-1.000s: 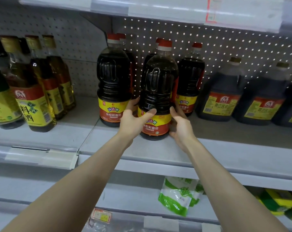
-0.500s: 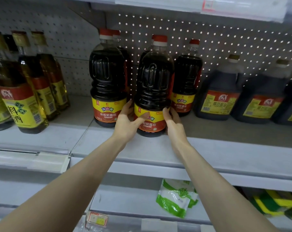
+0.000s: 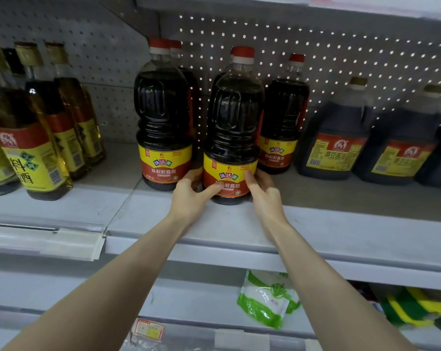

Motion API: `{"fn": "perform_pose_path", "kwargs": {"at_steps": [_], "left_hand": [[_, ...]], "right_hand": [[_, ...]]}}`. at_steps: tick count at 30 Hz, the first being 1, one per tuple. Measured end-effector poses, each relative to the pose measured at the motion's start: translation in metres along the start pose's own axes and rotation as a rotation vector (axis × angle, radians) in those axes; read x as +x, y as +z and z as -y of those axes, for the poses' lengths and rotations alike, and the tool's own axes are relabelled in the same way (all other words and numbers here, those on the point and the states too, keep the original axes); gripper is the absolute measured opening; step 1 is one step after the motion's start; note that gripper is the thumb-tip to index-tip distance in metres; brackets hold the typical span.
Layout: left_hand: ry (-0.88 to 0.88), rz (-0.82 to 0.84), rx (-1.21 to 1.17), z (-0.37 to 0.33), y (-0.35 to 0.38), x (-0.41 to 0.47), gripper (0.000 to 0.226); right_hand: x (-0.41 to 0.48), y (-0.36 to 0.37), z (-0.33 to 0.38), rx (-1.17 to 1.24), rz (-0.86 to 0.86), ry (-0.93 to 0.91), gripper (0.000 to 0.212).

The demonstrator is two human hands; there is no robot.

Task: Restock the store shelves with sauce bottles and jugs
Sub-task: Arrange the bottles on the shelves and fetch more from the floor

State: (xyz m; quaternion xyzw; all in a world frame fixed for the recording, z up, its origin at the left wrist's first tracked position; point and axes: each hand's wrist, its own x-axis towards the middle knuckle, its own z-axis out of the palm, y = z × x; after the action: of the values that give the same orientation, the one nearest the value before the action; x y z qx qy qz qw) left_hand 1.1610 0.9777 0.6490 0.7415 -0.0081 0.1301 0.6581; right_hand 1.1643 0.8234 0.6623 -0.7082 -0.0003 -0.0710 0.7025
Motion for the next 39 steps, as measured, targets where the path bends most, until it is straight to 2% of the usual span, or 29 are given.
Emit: {"fn": "perform_pose_path", "kwargs": {"at_steps": [9, 15, 19, 22, 25, 39], "left_hand": [[0.055, -0.049, 0.074, -0.0014, -0.0002, -0.0033, 0.055], [0.079, 0.035, 0.091, -0.0024, -0.0003, -0.0023, 0.058], [0.079, 0.008, 0.047, -0.0021, 0.0014, -0.0022, 0.053], [0.066, -0.052, 0.044, -0.0017, 0.0012, -0.0033, 0.048], [0.058, -0.043, 0.034, -0.0007, 0.0, -0.0032, 0.047], [0.043, 0.066, 0.095, 0.003, -0.0017, 0.0036, 0.051]], "right_hand": [[-0.0038, -0.0038, -0.0013, 0.035, -0.036, -0.02, 0.031], [-0.0015, -0.0025, -0.0015, -0.044, -0.002, -0.022, 0.048], [-0.003, -0.0019, -0.0002, -0.046, -0.017, -0.022, 0.052], [-0.0057, -0.002, 0.0012, 0.004, -0.074, -0.024, 0.046], [-0.0079, -0.0014, 0.0016, -0.011, -0.069, -0.035, 0.039], [-0.0056, -0.0026, 0.001, -0.101, -0.021, -0.01, 0.05]]}}
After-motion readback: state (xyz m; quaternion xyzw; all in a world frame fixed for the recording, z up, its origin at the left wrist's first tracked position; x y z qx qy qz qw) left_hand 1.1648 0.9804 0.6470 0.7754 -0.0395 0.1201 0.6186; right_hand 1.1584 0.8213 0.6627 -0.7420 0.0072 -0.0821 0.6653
